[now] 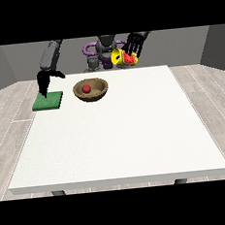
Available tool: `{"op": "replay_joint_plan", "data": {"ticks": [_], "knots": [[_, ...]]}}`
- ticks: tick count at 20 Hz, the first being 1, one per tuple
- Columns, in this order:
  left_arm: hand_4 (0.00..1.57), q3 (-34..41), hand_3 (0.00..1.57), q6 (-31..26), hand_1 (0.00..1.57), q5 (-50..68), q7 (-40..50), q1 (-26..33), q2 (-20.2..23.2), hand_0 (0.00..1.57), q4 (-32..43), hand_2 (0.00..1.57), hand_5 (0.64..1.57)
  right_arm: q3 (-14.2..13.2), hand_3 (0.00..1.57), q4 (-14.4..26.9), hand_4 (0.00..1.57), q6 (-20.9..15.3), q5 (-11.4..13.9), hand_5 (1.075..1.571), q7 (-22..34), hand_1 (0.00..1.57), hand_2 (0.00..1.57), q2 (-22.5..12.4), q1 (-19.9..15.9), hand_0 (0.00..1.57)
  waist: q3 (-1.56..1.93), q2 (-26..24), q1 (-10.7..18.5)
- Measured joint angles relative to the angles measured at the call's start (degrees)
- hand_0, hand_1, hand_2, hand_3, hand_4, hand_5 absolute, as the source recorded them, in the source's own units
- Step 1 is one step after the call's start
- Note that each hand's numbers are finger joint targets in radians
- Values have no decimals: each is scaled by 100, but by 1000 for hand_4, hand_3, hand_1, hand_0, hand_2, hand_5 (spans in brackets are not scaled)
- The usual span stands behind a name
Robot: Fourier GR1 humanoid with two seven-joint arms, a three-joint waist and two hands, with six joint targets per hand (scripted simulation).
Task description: Pick the cup and pour the ball into the bowl, then pick the bowl and place it on the pad
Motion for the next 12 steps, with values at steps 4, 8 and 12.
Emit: {"op": "replay_joint_plan", "data": {"ticks": [4, 8, 12], "knots": [[862, 733, 634, 141, 959, 1248, -628, 312, -120, 959, -142, 932, 1540, 37, 0, -152, 358, -94, -23, 1569, -54, 0, 0, 196, -39, 0, -3, 360, -30], [797, 1347, 0, 177, 0, 2417, -1265, 471, -289, 0, -137, 0, 1554, 94, 0, -354, 404, -81, -86, 1569, 24, 0, 0, 342, -232, 0, -3, 749, -207], [0, 1681, 0, 167, 0, 3439, -1852, 745, -372, 0, 18, 0, 1518, 330, 0, -561, 294, -223, -13, 1553, 212, 0, 0, 693, -341, 0, 3, 855, -458]]}}
